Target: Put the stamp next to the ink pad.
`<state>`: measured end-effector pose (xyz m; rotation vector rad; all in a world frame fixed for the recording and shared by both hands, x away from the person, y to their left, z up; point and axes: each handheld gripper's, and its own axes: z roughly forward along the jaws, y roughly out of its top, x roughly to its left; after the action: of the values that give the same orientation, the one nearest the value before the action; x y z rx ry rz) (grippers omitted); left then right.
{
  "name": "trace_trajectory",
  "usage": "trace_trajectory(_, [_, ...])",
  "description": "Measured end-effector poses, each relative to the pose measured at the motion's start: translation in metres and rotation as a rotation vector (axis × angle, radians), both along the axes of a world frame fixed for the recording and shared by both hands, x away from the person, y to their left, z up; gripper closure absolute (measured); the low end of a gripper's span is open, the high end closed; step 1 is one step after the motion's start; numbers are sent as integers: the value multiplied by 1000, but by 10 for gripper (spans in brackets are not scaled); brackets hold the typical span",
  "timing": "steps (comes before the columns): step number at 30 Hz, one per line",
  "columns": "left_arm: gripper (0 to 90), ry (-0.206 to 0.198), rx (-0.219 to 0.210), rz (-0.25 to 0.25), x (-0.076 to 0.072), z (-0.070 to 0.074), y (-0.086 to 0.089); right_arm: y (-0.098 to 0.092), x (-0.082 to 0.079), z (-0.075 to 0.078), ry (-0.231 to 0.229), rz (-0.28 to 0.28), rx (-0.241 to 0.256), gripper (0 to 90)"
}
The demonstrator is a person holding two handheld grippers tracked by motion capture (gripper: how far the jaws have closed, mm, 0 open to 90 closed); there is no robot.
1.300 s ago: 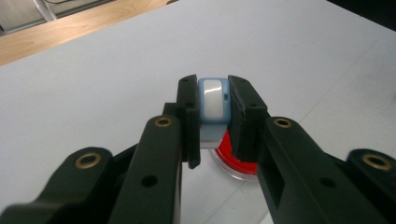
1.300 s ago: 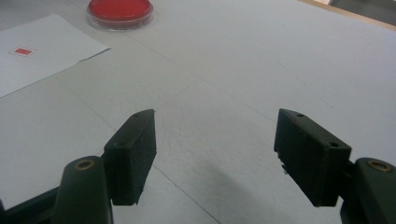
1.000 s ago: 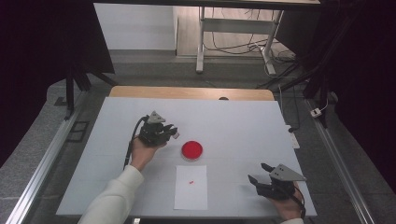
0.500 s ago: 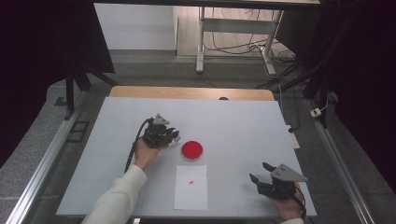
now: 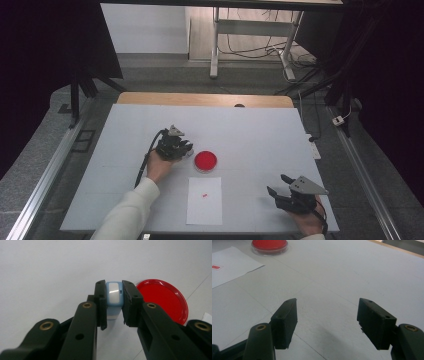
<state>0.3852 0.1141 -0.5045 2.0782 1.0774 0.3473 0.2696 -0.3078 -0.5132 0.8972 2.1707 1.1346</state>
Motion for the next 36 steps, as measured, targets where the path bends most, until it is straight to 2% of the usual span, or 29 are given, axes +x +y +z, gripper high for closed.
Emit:
trace_trajectory(9, [741, 6, 1, -6, 0, -3, -2, 0, 0, 0, 2, 7, -2, 321])
trace_trajectory(13, [685, 10, -1, -12, 0, -3, -3, 0, 0, -1, 3, 8, 0, 321])
trace_trajectory(16, [583, 2, 0, -1, 0, -3, -3, 0, 0, -1, 5, 7, -3, 320])
trace_trajectory(19, [441, -24, 24, 17, -1, -1, -3, 0, 0, -1, 5, 8, -2, 320])
trace_trajectory(22, [349, -36, 6, 26, -3, 1, -1, 0, 0, -1, 4, 4, -8, 320])
trace_trajectory(28, [266, -57, -24, 25, -8, 6, 4, 1, 0, -1, 6, 7, -7, 320])
trace_trajectory(32, [243, -76, -44, 14, -16, 9, 7, 1, 0, -1, 6, 7, -7, 320])
trace_trajectory(36, [218, -83, -34, 1, -26, 13, 12, 1, 0, -1, 6, 8, -9, 320])
